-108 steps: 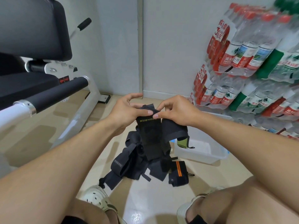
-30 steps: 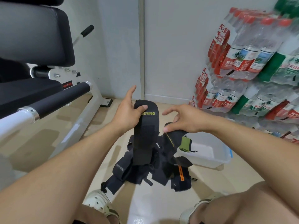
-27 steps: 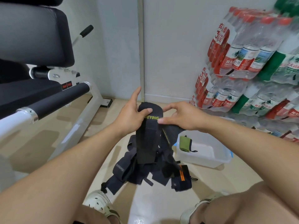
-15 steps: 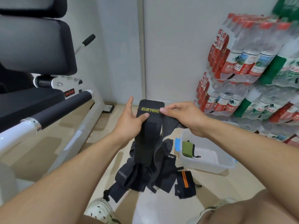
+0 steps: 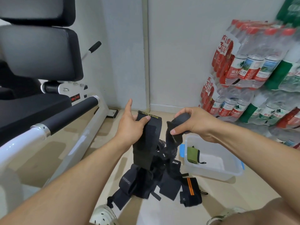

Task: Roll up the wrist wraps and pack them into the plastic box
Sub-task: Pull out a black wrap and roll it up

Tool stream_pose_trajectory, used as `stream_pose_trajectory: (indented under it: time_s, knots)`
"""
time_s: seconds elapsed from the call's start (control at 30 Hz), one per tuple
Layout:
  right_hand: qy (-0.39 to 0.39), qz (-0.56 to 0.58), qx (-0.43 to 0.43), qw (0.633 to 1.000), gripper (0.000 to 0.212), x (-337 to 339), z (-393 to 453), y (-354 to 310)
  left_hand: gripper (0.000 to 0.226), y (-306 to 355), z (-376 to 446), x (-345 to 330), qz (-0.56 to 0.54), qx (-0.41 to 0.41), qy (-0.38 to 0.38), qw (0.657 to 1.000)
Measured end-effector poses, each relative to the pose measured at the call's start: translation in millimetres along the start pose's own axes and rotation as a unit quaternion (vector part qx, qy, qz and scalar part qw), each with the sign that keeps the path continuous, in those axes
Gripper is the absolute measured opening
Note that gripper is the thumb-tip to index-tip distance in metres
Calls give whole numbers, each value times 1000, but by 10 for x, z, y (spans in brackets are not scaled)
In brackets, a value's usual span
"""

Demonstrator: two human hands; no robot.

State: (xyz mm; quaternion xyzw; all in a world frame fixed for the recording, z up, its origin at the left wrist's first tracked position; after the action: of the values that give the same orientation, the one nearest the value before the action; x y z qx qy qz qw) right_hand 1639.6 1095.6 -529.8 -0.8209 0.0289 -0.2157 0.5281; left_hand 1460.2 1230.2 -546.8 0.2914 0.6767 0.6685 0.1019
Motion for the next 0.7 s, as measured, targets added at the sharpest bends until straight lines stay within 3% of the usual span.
stream_pose_trajectory:
  time_s: [0.07,0.2,0.37,0.57,0.7]
  knots:
    - [5,7,5,1000,59,-1,18,4,79,30,-21,21,-16,3,13,1000]
    - [-4,92,40,995,31,-50,-16,-89,55,-58,4,81,-83,34,36,995]
    - [-108,115,-6,987,25,-404,-59,44,37,-66,4,66,-116,33,43,992]
    - [-74,191,-61,977,29,-538,19,142,33,-33,-3,-56,-141,35,15,989]
    - [-42,163,-48,985,24,-499,31,105,32,3,-18,-73,-150,34,0,988]
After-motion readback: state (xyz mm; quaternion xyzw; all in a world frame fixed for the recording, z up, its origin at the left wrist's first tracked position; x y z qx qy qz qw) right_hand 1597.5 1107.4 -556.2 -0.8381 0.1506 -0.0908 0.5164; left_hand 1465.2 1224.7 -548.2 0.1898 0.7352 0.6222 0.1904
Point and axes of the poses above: each hand's wrist, its own z-axis towards the middle knuckle, its own x-axis out of the back of the hand, y = z × x, the point moved 10 cm from there along z, towards the middle knuckle, and after that the axes turned 4 degrees about -y, right-handed, at the moved point
